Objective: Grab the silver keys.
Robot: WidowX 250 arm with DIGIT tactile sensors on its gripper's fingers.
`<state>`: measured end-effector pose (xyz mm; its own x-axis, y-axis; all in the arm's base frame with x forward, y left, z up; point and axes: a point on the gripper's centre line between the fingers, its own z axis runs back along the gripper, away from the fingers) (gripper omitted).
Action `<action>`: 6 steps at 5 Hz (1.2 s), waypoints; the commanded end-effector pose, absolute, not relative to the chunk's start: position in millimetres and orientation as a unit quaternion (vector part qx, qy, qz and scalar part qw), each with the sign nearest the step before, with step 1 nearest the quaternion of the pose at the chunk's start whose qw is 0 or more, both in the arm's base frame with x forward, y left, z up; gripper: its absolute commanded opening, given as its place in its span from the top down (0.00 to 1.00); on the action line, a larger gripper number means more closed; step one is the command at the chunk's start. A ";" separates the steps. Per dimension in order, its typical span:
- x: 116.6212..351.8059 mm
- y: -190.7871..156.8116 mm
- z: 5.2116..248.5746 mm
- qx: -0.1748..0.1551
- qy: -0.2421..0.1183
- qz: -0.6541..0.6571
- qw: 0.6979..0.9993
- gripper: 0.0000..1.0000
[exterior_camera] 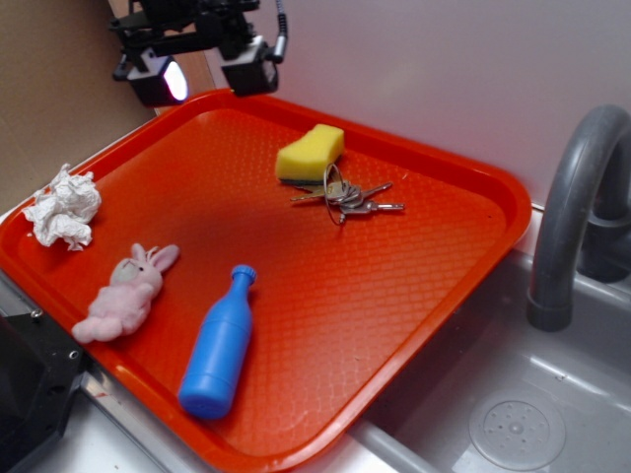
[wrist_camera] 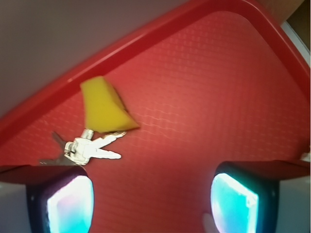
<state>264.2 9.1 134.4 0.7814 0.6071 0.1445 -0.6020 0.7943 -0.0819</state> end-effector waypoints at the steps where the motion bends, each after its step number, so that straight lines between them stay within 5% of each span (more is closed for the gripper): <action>1: 287.5 -25.8 141.2 -0.062 -0.085 0.307 0.946 0.00; 3: 292.5 -34.9 101.7 -0.069 -0.050 0.286 0.954 0.00; 5: 267.2 -61.8 97.7 -0.075 -0.039 0.264 0.961 0.00; 6: 257.5 -71.8 96.4 -0.055 -0.055 0.274 0.958 1.00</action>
